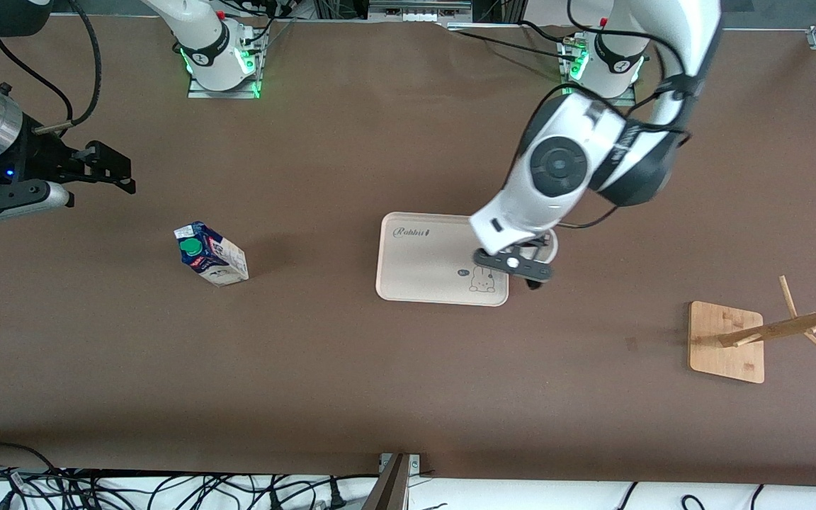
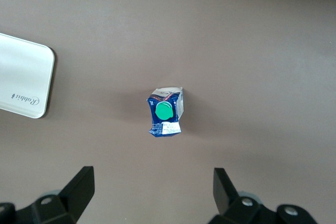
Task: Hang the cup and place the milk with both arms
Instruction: 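Lift the white mug with the left gripper and carry it toward the stand, then hang the mug handle on a wooden peg with the left gripper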
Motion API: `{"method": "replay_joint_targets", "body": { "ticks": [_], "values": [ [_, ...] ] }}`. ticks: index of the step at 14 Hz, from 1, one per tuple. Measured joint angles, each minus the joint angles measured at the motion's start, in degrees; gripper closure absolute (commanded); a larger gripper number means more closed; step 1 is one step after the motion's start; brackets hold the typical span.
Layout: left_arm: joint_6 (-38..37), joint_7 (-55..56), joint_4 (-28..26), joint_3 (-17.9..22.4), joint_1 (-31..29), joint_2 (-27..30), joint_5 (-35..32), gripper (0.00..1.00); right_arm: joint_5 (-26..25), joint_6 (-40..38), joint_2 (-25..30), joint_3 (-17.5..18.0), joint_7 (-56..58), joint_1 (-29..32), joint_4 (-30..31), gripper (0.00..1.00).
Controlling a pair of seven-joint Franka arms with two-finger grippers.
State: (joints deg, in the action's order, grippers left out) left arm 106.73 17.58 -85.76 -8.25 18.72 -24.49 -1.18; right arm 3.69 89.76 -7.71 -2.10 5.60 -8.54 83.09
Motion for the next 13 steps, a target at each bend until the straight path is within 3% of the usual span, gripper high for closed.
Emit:
{"method": "replay_joint_targets", "body": {
  "ticks": [4, 8, 13],
  "values": [
    [-1.4, -3.4, -0.3, 4.7, -3.3, 5.4, 1.6, 1.00, 0.1, 0.0, -0.1, -0.2, 0.1, 0.5, 0.0, 0.00],
    [-0.9, -12.5, 1.2, 10.6, -5.9, 6.5, 1.9, 1.00, 0.1, 0.0, -0.2, -0.3, 0.1, 1.1, 0.0, 0.00],
    [0.2, -26.6, 2.1, 11.8, -14.6, 6.5, 4.1, 1.00, 0.2, -0.1, -0.8, -0.4, 0.1, 2.4, 0.0, 0.00]
  ]
}}
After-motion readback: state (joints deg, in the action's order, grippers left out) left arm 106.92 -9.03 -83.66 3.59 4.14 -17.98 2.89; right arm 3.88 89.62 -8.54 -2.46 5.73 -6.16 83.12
